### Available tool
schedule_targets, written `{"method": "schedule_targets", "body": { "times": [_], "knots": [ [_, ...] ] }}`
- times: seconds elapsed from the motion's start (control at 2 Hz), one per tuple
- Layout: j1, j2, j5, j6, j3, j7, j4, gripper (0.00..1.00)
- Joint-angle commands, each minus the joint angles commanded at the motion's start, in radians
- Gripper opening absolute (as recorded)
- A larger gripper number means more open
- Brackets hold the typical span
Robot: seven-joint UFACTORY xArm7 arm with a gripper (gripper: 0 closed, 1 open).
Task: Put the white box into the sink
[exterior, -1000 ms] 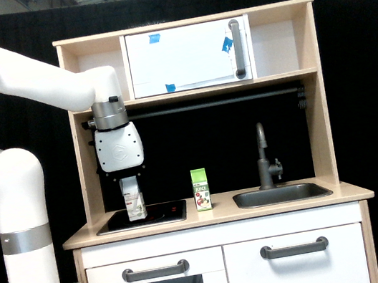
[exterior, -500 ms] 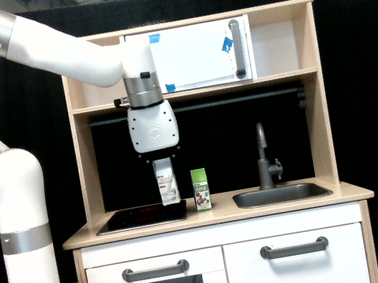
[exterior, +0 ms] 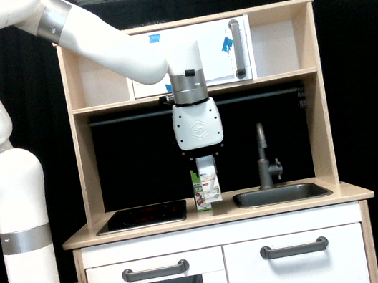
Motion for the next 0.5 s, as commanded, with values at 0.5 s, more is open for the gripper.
{"method": "schedule_targets", "body": {
  "times": [0.5],
  "knots": [
    [-0.01, 0.316, 0.167, 0.024, 0.041, -0.059, 0.293, 0.0]
  ]
}}
